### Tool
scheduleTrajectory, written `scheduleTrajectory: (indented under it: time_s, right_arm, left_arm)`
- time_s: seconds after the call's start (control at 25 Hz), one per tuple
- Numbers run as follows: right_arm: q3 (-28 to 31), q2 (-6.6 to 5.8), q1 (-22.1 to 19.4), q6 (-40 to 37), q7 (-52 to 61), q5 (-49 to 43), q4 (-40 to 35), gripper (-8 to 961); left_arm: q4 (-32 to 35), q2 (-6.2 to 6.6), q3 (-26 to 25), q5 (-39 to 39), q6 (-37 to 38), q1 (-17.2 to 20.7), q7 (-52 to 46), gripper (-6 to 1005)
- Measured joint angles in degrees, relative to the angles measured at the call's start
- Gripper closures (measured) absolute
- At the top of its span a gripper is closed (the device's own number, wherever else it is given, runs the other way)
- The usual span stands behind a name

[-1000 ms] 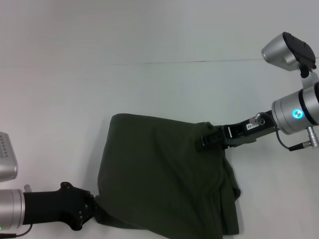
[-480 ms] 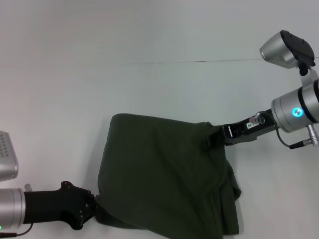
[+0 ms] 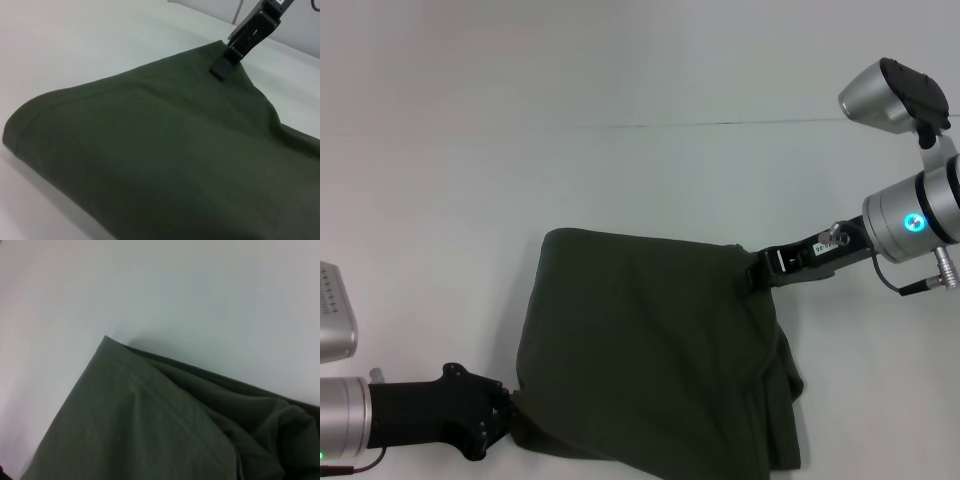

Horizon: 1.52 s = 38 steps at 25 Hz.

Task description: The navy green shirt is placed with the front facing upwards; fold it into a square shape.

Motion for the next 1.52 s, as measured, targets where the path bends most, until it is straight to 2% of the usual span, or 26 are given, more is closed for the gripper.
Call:
scheduleTrajectory:
  time_s: [0.12, 0.56, 1.16, 1.52]
  right_arm:
    - [0.0, 0.06, 0.0, 0.9, -0.2, 0.1, 0.0, 897]
    - [1.2, 0.11, -0.1, 2.9, 0.1, 1.9, -2.4, 898]
    - [0.8, -0.01, -0.3, 3.6, 0.1, 2.6, -1.9, 897]
    - [0.4, 0.41, 0.9, 4.4, -0.2, 2.6, -1.8, 856]
  left_arm:
    - [0.0, 0.00, 0.0, 0.0, 0.0, 0.0, 0.0, 966]
    - [0.2, 0.00, 0.0, 0.1, 0.1, 0.0, 0.0, 965]
    - [0.3, 0.00, -0.6, -0.4, -0.6, 0.4, -1.0, 963]
    - [0.8, 0.00, -1.6, -0.4, -1.1, 0.6, -1.5, 962]
